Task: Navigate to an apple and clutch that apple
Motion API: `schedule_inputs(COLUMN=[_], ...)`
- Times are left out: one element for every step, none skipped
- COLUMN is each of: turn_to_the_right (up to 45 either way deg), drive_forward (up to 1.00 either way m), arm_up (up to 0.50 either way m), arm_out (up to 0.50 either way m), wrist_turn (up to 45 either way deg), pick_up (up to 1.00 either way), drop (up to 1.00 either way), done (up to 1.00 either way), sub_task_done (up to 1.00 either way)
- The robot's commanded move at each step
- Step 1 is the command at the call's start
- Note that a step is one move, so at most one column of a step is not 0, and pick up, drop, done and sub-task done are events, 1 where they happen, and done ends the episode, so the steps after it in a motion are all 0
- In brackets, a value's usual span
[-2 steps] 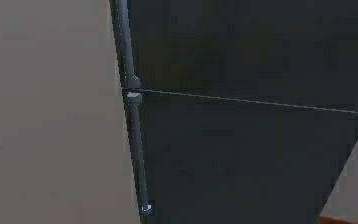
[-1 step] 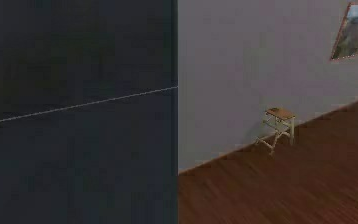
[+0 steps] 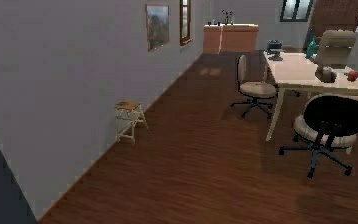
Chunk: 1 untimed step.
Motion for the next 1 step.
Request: schedule_inputs(turn_to_the_right=[15.0], drive_forward=[0.0], arm_up=[0.0], arm_out=[0.0], wrist_turn=[0.0], pick_up=[0.0], drop=[0.0], done=[0.0], sub_task_done=[0.0])
